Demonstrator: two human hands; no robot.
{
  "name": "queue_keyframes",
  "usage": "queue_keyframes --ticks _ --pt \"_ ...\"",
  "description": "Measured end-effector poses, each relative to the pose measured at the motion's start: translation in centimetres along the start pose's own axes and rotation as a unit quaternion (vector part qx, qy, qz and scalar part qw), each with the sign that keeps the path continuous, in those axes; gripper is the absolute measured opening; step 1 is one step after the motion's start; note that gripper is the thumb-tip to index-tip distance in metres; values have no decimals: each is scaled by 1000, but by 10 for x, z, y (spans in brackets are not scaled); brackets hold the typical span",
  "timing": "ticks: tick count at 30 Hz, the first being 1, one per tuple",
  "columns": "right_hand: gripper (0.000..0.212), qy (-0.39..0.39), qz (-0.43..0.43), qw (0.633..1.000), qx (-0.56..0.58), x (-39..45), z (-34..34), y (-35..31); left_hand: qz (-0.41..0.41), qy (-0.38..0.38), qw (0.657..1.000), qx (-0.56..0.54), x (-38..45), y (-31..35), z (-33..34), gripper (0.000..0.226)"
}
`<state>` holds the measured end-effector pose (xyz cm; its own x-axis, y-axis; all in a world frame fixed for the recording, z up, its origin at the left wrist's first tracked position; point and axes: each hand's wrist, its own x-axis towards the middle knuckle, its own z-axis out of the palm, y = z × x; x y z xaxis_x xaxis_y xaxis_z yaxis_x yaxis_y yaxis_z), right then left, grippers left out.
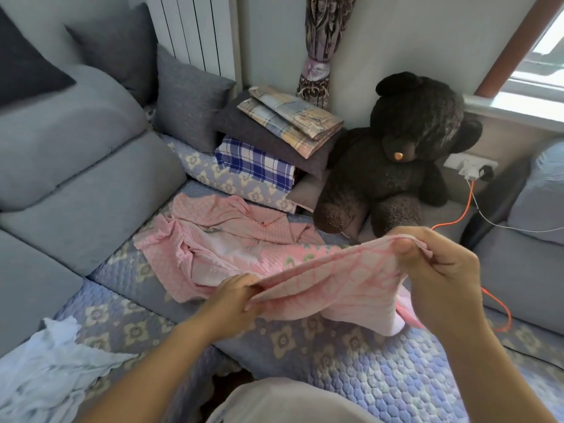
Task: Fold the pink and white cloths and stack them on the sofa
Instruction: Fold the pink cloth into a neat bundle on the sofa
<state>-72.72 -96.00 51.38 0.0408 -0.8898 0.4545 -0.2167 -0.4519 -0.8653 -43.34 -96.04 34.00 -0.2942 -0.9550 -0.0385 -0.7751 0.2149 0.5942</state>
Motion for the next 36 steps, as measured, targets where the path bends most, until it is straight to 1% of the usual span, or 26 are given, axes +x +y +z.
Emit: queue_keyframes --ticks 1,3,4,6,8,11,13,16,19,20,22,23,25,27,28,30,31,32,33,34,35,36 --pt "30 21 4 1000 7 2 -2 0 -9 -8 1000 3 0 -9 1 11" --pt "22 62 2 998 1 8 -7 -1 -16 -7 1000 7 -3 -23 4 23" --pt "19 80 2 997 -8 11 -10 2 -26 -6 1000 -4 -4 -28 6 23" --pt "26 116 11 993 -26 18 -17 8 -53 -6 998 -31 -7 -35 12 19" --pt "27 152 28 987 -33 26 -23 15 -75 5 995 -67 -9 -40 17 17" --pt "25 220 77 972 -30 43 -25 32 -79 36 991 -97 -12 -45 12 23" --pt "27 260 122 958 -4 54 -25 49 -78 27 989 -125 -16 -47 5 32" --pt "29 288 173 942 21 68 -25 77 -70 -20 984 -162 -26 -49 -1 26" --pt "34 297 176 938 18 81 -27 95 -93 -23 966 -239 -37 -40 -10 12" --pt "35 302 179 936 13 87 -29 100 -98 -15 961 -259 -39 -35 -15 13" --pt "40 322 188 928 12 99 -30 105 -109 -8 956 -272 -39 -27 -22 27" --pt "40 337 195 921 22 104 -32 109 -116 -18 957 -265 -38 -23 -26 30" --pt "35 358 202 911 36 114 -36 114 -128 -70 966 -215 -32 -23 -29 19" --pt "34 372 205 904 40 121 -39 117 -145 -133 967 -163 -31 -29 -29 43" --pt "34 386 210 897 40 124 -40 119 -150 -146 965 -159 -31 -32 -28 49" --pt "32 424 241 873 12 131 -44 123 -151 -122 962 -192 -30 -37 -25 57" --pt "28 442 272 854 -17 132 -46 125 -157 -92 959 -217 -29 -36 -25 54" --pt "27 456 305 834 -57 130 -49 126 -166 -59 954 -242 -27 -30 -27 46" --pt "28 456 330 819 -109 127 -52 126 -167 -33 949 -264 -24 -22 -30 38" --pt "28 441 337 817 -158 124 -53 120 -155 -23 949 -275 -21 -13 -32 35" --pt "26 409 324 831 -192 120 -49 110 -133 -22 954 -269 -18 -2 -36 36" --pt "25 352 294 864 -207 116 -38 96 -103 -29 962 -250 -16 9 -41 35"
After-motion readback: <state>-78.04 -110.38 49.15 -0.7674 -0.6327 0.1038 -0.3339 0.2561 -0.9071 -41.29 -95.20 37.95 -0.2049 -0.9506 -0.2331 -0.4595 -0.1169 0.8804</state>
